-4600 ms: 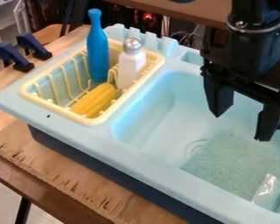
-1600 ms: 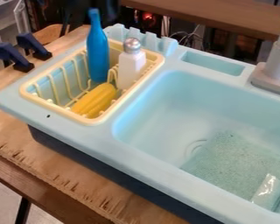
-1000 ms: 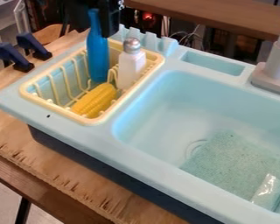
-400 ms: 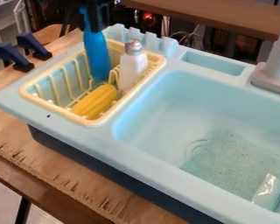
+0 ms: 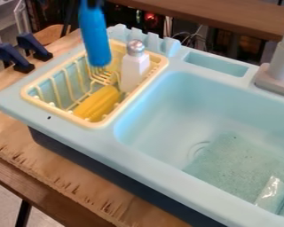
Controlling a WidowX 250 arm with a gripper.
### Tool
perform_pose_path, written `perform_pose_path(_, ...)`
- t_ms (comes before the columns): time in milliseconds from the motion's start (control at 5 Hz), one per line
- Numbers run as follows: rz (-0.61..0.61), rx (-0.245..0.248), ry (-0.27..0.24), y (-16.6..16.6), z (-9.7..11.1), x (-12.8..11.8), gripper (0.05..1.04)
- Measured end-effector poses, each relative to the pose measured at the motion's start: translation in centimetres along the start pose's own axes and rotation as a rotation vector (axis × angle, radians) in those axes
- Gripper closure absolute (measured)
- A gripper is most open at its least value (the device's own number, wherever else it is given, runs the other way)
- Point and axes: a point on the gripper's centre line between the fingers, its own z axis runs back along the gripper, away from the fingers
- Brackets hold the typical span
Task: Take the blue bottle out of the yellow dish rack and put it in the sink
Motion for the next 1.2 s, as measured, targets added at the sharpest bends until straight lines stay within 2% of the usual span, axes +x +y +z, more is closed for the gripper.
perform_pose_path(200,-0.046,0.051,0.01,-3.0,2.1,-0.1,0.696)
perform_pose_path(400,-0.102,0.068,0.016,-6.6,3.2,-0.2,0.696)
perform_pose_path(600,-0.072,0.03,0.029,-9.9,2.8,-0.6,0.696)
perform_pose_path(1000,-0.144,0.013,0.061,-14.2,-1.6,-0.3,0.696)
perform_pose_path(1200,-0.167,0.0,0.115,-14.7,-4.7,0.9,0.696)
